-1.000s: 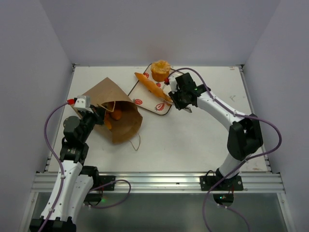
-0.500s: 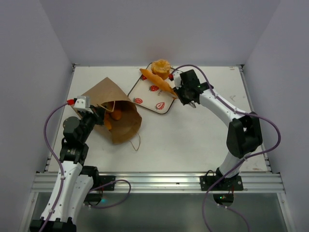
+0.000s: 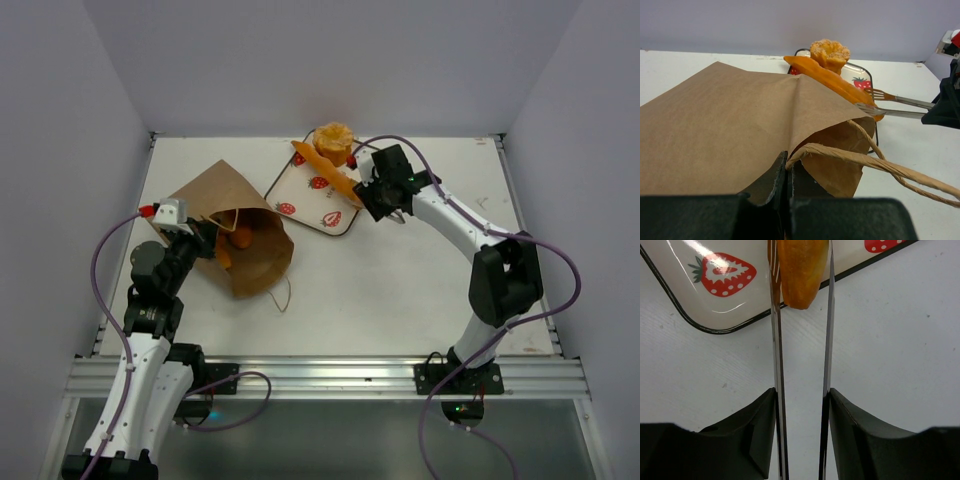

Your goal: Take the fake bread out of the paper bag

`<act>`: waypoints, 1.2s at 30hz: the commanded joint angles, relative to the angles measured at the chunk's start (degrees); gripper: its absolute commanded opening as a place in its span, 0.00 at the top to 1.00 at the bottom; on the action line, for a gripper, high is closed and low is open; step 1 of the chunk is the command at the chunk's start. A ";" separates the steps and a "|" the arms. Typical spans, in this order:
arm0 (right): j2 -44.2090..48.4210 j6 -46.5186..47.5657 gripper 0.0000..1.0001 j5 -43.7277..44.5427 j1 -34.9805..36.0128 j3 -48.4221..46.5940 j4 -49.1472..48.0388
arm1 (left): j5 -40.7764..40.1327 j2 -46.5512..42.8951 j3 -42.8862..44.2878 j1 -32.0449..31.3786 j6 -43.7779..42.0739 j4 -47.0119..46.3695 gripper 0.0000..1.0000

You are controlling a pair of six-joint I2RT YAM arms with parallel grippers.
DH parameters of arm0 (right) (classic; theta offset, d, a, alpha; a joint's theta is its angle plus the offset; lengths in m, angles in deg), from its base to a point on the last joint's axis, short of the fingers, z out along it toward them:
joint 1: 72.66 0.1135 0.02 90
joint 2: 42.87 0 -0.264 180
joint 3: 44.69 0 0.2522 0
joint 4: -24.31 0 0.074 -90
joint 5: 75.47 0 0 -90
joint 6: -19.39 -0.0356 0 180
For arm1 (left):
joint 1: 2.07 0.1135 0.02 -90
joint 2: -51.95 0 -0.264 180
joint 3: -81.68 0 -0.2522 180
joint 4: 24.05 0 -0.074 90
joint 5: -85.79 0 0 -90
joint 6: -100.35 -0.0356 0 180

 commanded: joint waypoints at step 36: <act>25.42 16.21 0.59 -37.41 3.10 3.40 16.06 | 3.61 1.30 0.80 0.41 0.60 -2.37 1.00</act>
